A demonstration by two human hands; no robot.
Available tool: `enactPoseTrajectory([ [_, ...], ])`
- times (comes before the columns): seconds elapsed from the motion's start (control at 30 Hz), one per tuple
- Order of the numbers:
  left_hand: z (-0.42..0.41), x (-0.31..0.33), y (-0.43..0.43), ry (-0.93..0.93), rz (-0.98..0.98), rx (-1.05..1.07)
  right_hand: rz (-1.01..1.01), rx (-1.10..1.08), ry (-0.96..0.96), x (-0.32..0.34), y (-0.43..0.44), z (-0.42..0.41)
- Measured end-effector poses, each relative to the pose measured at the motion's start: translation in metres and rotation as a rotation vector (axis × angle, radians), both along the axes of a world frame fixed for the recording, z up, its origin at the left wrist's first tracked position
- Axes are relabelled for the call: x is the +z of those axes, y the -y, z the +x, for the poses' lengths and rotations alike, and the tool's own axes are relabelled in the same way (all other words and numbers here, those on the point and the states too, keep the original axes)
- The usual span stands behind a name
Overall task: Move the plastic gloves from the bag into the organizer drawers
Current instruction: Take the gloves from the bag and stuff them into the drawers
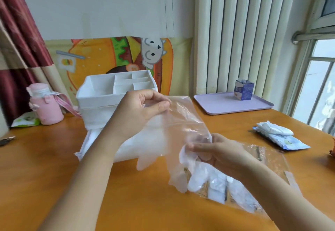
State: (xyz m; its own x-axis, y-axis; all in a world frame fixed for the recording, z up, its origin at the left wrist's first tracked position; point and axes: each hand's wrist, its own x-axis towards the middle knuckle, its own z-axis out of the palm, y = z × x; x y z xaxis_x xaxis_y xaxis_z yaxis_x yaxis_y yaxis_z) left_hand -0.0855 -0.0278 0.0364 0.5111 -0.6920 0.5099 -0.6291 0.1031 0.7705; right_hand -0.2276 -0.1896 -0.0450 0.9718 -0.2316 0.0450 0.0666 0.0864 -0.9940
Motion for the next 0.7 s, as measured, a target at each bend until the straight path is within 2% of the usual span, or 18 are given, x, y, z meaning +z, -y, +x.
enactPoseTrajectory([
  [0.17, 0.039, 0.009, -0.034, -0.132, -0.025, 0.226, -0.045, -0.17, 0.001, 0.023, -0.006, 0.028],
  [0.23, 0.05, 0.013, -0.046, -0.175, 0.013, 0.291, -0.132, -0.264, 0.011, 0.036, -0.002, 0.041],
  [0.33, 0.065, 0.015, -0.066, -0.143, 0.092, 0.452, -0.326, -0.401, 0.045, 0.055, -0.002, 0.065],
  [0.47, 0.086, 0.006, -0.085, -0.136, 0.32, 0.593, -0.596, -0.548, 0.076, 0.073, -0.009, 0.099],
  [0.6, 0.103, -0.011, -0.086, -0.121, 0.572, 0.652, -1.01, -0.634, -0.057, 0.065, -0.025, 0.133],
  [0.7, 0.111, -0.02, -0.081, -0.114, 0.69, 0.698, -1.099, -0.658, -0.103, 0.052, -0.031, 0.146],
])
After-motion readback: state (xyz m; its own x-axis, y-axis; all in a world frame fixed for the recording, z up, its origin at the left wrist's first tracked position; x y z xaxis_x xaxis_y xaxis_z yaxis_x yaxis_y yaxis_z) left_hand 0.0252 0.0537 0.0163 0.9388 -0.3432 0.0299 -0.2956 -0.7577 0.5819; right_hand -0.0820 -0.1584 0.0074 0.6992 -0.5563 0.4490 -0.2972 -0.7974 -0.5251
